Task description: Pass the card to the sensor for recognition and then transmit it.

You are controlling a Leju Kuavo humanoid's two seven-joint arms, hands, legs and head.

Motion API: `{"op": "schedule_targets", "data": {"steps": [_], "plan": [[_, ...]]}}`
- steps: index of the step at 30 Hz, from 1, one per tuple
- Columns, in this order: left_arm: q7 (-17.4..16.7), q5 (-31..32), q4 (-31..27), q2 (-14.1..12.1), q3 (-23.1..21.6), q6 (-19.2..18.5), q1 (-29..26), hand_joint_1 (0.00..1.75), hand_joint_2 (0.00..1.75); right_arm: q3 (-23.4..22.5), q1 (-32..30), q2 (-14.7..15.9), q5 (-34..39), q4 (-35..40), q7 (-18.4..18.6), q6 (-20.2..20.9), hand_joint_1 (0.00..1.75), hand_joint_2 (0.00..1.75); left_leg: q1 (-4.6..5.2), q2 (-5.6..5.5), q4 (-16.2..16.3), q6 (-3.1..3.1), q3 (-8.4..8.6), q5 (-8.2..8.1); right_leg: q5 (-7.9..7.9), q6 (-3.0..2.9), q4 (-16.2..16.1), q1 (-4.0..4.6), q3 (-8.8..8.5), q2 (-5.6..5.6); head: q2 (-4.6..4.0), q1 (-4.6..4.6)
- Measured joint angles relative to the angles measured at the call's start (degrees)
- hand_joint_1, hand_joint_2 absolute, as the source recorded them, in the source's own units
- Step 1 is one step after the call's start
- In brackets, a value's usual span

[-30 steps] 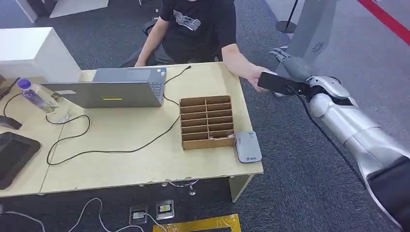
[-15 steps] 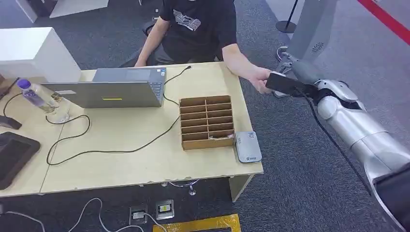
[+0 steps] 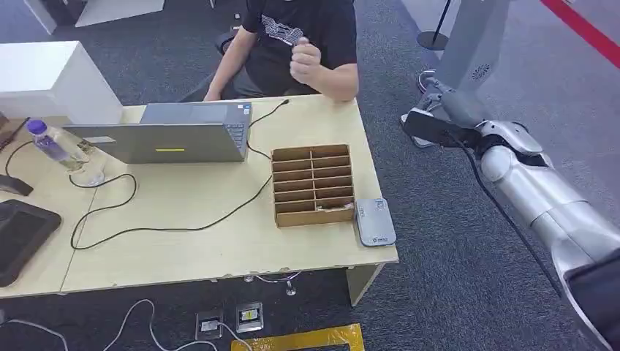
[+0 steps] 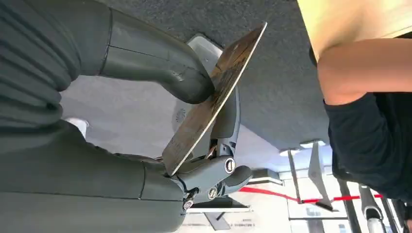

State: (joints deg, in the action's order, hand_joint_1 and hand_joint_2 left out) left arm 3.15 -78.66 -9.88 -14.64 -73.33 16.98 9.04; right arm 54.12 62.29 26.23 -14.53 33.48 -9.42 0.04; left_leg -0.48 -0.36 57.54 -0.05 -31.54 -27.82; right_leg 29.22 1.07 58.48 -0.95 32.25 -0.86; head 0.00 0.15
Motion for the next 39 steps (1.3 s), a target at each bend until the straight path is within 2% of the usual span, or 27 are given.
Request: {"op": "schedule_targets", "data": {"steps": [7, 14, 28, 39], "plan": [[0.00, -0.02, 0.00, 0.00, 0.00, 0.00, 0.00, 0.00, 0.00, -0.04, -3.40, 0.17, -0.37, 0.02, -0.44, -1.01, 1.75, 1.75, 0.00, 0.00, 0.00, 0.00, 0.01, 0.00, 0.00, 0.00, 0.00, 0.00, -0.01, 0.00, 0.00, 0.00], [-0.02, -0.02, -0.02, 0.02, 0.00, 0.13, 0.00, 0.00, 0.00, -0.68, -9.51, 0.66, 0.44, 1.25, 0.96, -1.88, 1.75, 1.75, 0.00, -0.01, 0.00, 0.00, 0.01, 0.00, 0.00, 0.00, -0.01, 0.00, -0.01, -0.01, 0.00, 0.00], [-0.02, 0.17, -0.02, -0.04, -0.11, 0.00, 0.00, 0.00, 0.00, -3.00, -20.42, 5.07, -0.09, 12.37, 7.43, -0.96, 1.75, 1.75, 0.00, 0.00, -0.01, 0.02, 0.01, -0.02, 0.00, 0.00, -0.01, 0.00, 0.00, 0.00, 0.00, 0.00], [-0.02, 0.07, -0.02, -0.02, -0.13, 0.09, 0.04, 0.00, 0.00, -2.95, -23.89, 5.14, -1.14, 16.70, 7.87, -0.04, 1.75, 1.75, 0.00, 0.00, -0.01, 0.02, 0.00, -0.02, 0.00, 0.00, -0.01, 0.00, -0.01, 0.00, 0.00, 0.00]]}}
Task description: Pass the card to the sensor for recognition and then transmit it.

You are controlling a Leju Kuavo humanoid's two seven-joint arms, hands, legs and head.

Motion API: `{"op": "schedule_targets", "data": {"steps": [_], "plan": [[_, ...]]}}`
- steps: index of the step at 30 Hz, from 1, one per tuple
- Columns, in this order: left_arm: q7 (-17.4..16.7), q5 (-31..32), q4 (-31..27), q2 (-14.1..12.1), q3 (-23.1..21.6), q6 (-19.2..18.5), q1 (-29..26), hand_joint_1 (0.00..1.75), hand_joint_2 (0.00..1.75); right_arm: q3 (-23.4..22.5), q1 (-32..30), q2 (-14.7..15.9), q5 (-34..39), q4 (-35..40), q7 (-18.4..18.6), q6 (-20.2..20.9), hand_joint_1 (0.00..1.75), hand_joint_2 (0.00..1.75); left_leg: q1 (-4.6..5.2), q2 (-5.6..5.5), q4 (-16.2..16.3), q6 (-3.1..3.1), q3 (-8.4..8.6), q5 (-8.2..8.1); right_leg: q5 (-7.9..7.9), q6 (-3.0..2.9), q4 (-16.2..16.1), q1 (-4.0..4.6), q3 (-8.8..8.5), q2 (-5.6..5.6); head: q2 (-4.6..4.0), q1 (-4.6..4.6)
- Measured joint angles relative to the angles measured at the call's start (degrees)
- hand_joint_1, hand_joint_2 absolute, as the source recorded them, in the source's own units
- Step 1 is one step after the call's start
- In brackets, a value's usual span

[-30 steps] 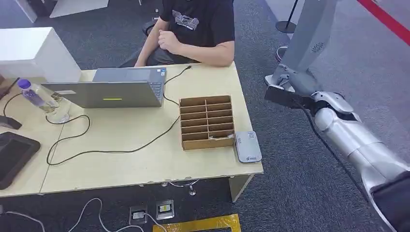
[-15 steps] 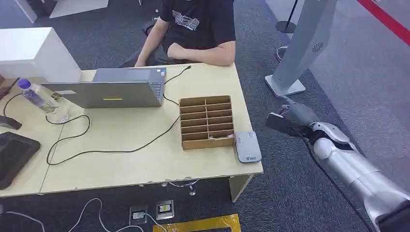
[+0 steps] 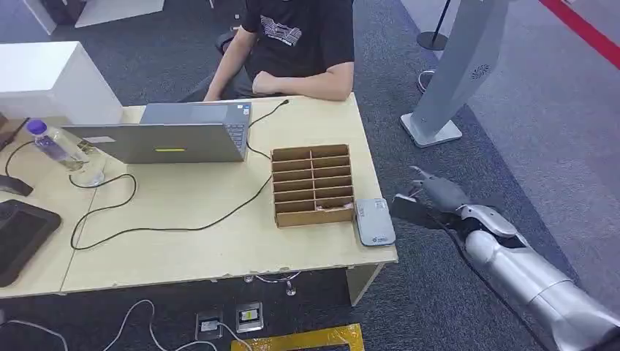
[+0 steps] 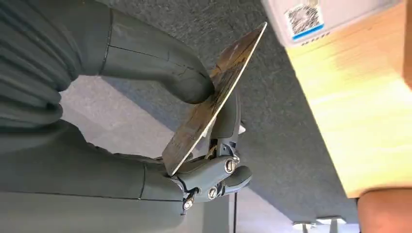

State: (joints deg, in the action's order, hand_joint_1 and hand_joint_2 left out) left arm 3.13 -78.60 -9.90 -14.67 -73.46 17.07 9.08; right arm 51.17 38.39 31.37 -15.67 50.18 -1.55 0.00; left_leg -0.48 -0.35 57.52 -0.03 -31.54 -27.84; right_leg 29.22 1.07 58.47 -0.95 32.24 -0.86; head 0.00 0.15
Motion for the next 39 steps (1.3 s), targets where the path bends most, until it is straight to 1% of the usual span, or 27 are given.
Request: {"op": "schedule_targets", "data": {"steps": [11, 23, 28, 39], "plan": [[0.00, 0.00, 0.00, 0.00, 0.00, 0.09, 0.02, 0.00, 0.00, 0.37, -1.01, -1.62, -1.86, 1.16, -0.07, 0.53, 1.75, 1.75, 0.00, 0.00, -0.01, 0.00, 0.00, 0.00, 0.00, 0.00, 0.01, 0.00, 0.00, 0.00, 0.00, 0.00], [0.00, -0.20, -0.02, 0.00, 0.00, 0.24, 0.05, 0.00, 0.00, 0.50, -1.60, -3.85, -4.17, 0.90, -1.24, 0.33, 1.75, 1.75, 0.00, 0.00, 0.00, 0.00, 0.00, 0.00, 0.00, 0.00, 0.00, 0.00, 0.01, 0.00, 0.00, 0.00], [0.00, -0.68, -0.02, -0.15, 0.00, 0.28, 0.05, 0.00, 0.00, 0.44, -1.77, -4.26, -5.05, -0.90, -2.23, -0.09, 1.75, 1.75, 0.00, 0.00, 0.00, 0.00, 0.00, 0.00, 0.00, 0.00, 0.00, 0.00, 0.01, -0.01, 0.00, 0.00], [0.00, -0.68, -0.02, -0.35, 0.00, 0.04, 0.06, 0.00, 0.00, -0.20, -2.61, -4.44, -4.85, -3.23, -2.67, -1.09, 1.75, 1.75, 0.00, 0.03, 0.00, 0.00, 0.05, 0.00, 0.00, 0.00, 0.00, 0.00, 0.00, 0.02, 0.00, 0.00]]}}
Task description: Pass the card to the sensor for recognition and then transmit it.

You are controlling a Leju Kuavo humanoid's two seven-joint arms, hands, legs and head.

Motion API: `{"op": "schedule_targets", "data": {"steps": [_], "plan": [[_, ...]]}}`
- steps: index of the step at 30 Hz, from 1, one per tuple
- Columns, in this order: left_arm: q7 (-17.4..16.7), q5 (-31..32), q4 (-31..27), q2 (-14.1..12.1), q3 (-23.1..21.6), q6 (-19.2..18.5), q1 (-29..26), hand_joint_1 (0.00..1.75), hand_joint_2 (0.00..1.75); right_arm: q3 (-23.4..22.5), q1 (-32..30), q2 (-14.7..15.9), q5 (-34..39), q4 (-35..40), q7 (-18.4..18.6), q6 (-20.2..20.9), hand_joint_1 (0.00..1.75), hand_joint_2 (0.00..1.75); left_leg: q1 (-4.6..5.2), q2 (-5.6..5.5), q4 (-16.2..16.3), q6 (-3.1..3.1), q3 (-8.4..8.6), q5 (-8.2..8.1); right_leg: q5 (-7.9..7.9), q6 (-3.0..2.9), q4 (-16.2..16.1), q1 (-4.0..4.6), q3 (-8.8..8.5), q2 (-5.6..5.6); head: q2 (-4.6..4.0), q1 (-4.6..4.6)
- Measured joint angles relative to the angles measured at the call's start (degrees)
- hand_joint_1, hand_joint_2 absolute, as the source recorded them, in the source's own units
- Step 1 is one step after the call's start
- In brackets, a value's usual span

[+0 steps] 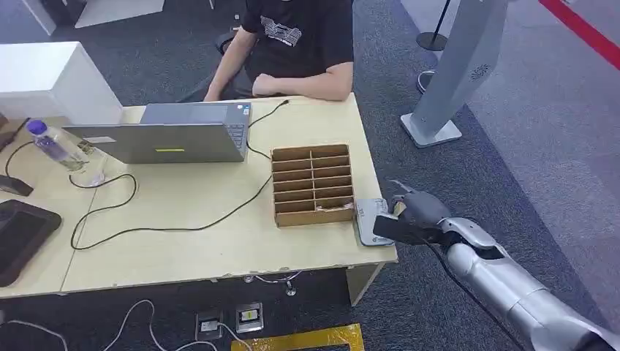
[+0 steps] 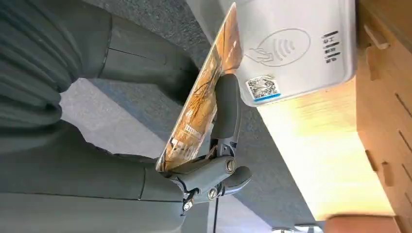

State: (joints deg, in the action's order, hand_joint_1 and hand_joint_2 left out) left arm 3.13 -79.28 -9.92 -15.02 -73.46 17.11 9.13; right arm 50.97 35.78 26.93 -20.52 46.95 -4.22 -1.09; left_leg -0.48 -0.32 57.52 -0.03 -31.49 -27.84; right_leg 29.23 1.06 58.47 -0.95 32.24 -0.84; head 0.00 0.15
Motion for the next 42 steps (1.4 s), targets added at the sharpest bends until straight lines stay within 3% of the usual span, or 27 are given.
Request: {"op": "schedule_targets", "data": {"steps": [16, 30, 36, 42], "plan": [[0.00, 0.00, 0.00, -0.02, 0.00, -0.35, 0.02, 0.00, 0.00, -3.70, -0.88, 0.02, 1.53, 2.41, 2.08, 1.71, 1.75, 1.75, 0.00, 0.00, 0.00, 0.00, -0.02, 0.00, -0.01, 0.00, 0.01, 0.00, -0.03, 0.00, 0.00, 0.00], [-0.02, 0.11, 0.00, 0.13, 0.00, 0.20, 0.06, 0.00, 0.00, -10.58, 3.01, -0.15, 2.69, 25.18, 10.43, 5.81, 1.75, 1.75, 0.00, 0.03, 0.00, 0.00, 0.00, 0.01, -0.01, 0.00, 0.03, 0.00, -0.01, 0.06, 0.00, 0.00], [-0.02, 0.46, -0.02, 0.57, 0.02, 0.57, 0.09, 0.00, 0.00, -11.78, 7.35, -1.20, -2.95, 27.71, 8.02, 4.77, 1.75, 1.75, 0.00, 0.02, 0.00, 0.00, -0.01, 0.01, -0.01, 0.00, 0.03, 0.00, -0.05, 0.04, 0.00, 0.02], [0.22, 0.96, -0.04, 1.00, 0.00, 0.48, 0.11, 0.00, 0.00, -11.24, 7.84, -3.74, -8.21, 27.93, 7.17, 3.04, 1.75, 1.75, 0.00, 0.01, 0.00, 0.00, -0.02, 0.01, 0.00, 0.00, 0.03, 0.00, -0.03, 0.02, 0.00, 0.02]]}}
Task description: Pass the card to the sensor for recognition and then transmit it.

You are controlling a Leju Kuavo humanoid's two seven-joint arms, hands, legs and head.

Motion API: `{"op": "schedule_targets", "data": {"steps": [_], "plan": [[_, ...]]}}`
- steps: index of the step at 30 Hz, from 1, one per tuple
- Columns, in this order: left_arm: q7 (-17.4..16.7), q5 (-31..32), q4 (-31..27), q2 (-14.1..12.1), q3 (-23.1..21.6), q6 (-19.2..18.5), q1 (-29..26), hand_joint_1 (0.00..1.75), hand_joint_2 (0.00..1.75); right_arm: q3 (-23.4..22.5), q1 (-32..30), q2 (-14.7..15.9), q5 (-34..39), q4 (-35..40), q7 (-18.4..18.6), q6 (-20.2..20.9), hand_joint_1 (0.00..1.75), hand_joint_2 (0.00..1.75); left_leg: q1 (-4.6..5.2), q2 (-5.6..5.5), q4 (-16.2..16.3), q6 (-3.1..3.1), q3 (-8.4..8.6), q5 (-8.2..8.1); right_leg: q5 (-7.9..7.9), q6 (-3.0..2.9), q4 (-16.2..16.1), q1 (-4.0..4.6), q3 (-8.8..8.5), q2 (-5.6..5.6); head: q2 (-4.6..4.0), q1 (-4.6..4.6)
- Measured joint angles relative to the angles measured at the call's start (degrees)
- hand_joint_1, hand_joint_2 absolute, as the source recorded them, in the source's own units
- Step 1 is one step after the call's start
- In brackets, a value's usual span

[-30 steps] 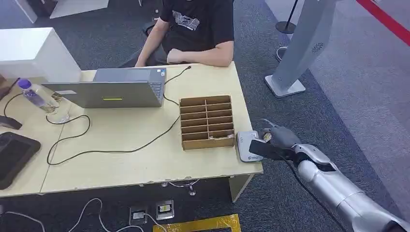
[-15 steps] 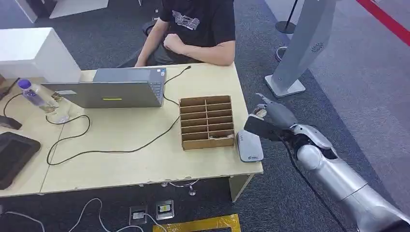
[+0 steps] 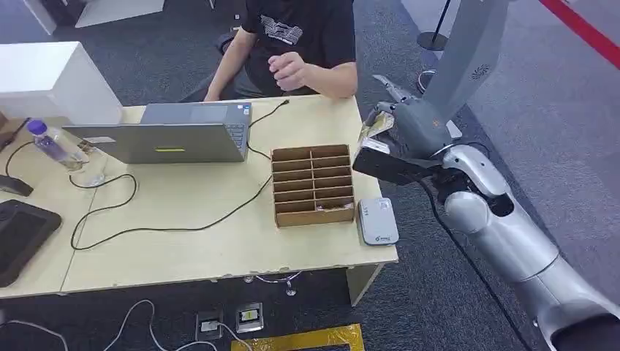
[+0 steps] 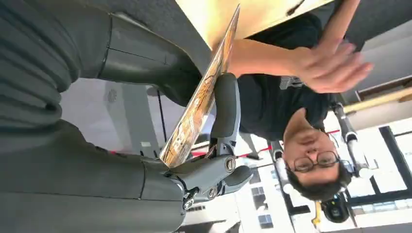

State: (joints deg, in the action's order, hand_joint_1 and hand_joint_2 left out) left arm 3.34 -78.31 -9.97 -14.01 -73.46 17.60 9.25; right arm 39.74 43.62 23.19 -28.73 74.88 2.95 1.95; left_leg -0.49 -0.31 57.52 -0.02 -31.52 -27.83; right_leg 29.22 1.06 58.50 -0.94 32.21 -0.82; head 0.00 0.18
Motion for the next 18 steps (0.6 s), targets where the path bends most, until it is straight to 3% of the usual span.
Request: {"op": "schedule_targets", "data": {"steps": [6, 18], "plan": [[0.42, 0.94, 0.00, 0.46, 0.00, -0.31, 0.25, 0.00, 0.00, 1.58, 0.88, -3.33, -8.62, -1.31, -0.90, -2.01, 1.75, 1.75, 0.00, 0.00, -0.01, 0.00, -0.02, 0.00, 0.00, 0.00, 0.01, 0.00, 0.02, 0.02, 0.00, 0.00], [0.22, 2.04, 0.00, 0.79, -0.07, -0.66, 1.16, 0.00, 0.00, 3.59, 5.42, -10.97, -13.58, -14.12, -3.32, -4.81, 1.75, 1.75, 0.00, 0.00, -0.01, 0.02, -0.02, 0.02, 0.00, 0.00, 0.01, 0.00, 0.02, 0.01, 0.00, -0.02]]}}
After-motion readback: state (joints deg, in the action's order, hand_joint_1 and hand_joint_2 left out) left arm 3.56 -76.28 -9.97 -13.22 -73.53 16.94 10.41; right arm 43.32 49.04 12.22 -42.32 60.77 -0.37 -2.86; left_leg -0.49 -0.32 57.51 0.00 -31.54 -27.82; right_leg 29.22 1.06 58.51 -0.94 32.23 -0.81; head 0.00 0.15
